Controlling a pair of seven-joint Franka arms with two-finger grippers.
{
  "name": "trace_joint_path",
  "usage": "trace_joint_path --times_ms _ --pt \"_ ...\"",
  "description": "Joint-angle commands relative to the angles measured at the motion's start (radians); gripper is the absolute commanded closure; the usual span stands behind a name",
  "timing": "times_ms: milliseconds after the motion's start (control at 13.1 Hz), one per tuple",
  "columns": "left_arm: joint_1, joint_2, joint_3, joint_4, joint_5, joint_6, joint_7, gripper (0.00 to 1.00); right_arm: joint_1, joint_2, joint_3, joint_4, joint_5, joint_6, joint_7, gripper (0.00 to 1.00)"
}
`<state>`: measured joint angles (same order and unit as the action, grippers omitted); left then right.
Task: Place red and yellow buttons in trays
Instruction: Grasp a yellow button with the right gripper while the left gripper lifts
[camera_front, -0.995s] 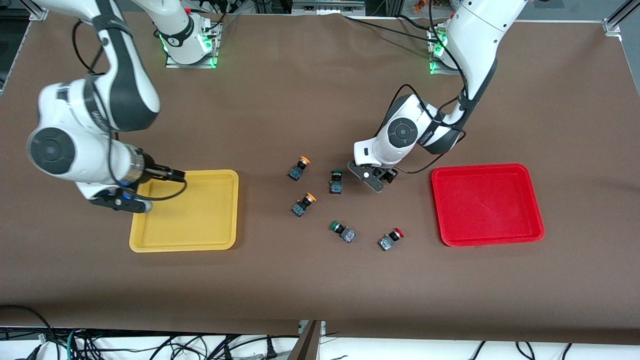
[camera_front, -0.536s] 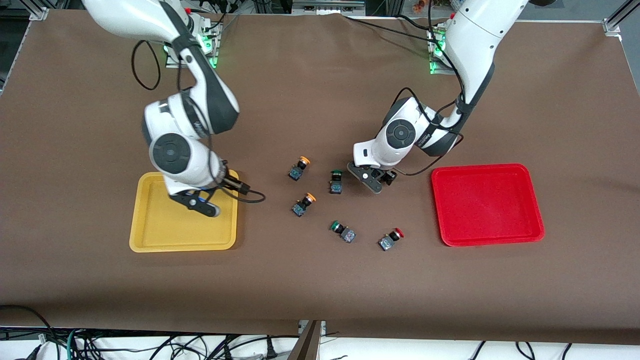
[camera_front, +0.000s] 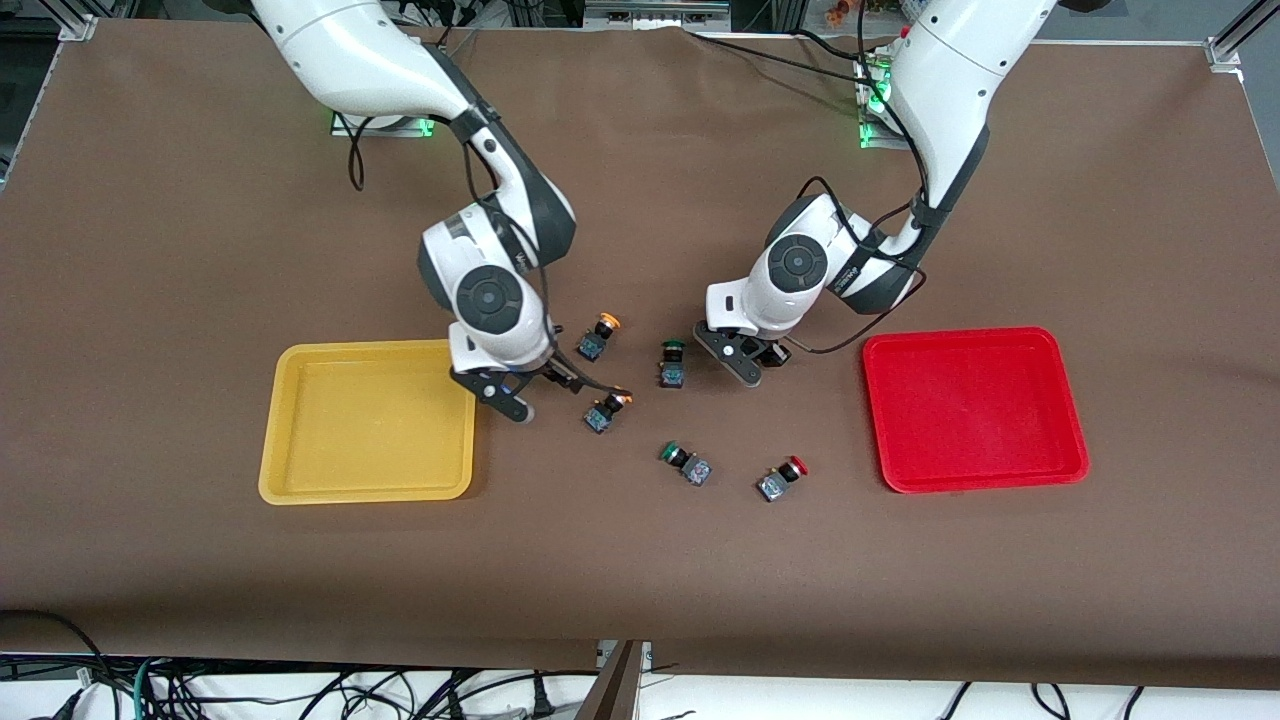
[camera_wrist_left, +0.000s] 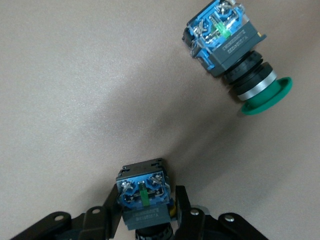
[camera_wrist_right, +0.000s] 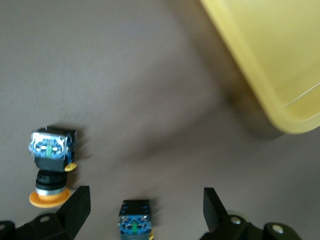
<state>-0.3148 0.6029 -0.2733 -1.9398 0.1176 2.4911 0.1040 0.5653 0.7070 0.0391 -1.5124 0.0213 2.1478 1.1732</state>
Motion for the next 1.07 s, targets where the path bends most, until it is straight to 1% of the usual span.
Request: trace_joint_path --times_ms 0,153,230,306,612,766,919,995 --pt "-0.007 0.001 0.008 0.001 0.019 0.011 -0.003 0.80 0.034 0.025 -0.008 -0.011 0.012 0.052 0.051 0.00" --pt "-0.007 -0.005 0.008 -0.001 0.019 0.008 -0.003 0.80 0.042 0.026 -0.007 -0.048 0.019 0.092 0.052 0.00" --pt "-0.006 -0.011 0.008 0.001 0.019 -0.004 -0.003 0.82 0.048 0.026 -0.007 -0.060 0.050 0.112 0.052 0.00" --pt "-0.003 -0.026 0.006 0.001 0.019 -0.027 -0.004 0.85 0.053 0.026 -0.007 -0.064 0.081 0.125 0.054 0.00" --pt "0.011 -0.127 0.014 0.031 0.019 -0.256 -0.004 0.86 0.074 0.026 -0.007 -0.074 0.092 0.133 0.053 0.00" --pt "0.057 -0.181 0.012 0.050 0.019 -0.349 0.002 0.85 0.087 0.026 -0.007 -0.091 0.091 0.135 0.039 0.00" --pt "0.094 -0.204 0.012 0.103 0.020 -0.479 0.013 0.85 0.093 0.026 -0.007 -0.107 0.091 0.144 0.034 0.00" --pt "0.114 -0.203 0.012 0.135 0.020 -0.532 0.017 0.85 0.094 0.026 -0.007 -0.114 0.091 0.153 0.033 0.10"
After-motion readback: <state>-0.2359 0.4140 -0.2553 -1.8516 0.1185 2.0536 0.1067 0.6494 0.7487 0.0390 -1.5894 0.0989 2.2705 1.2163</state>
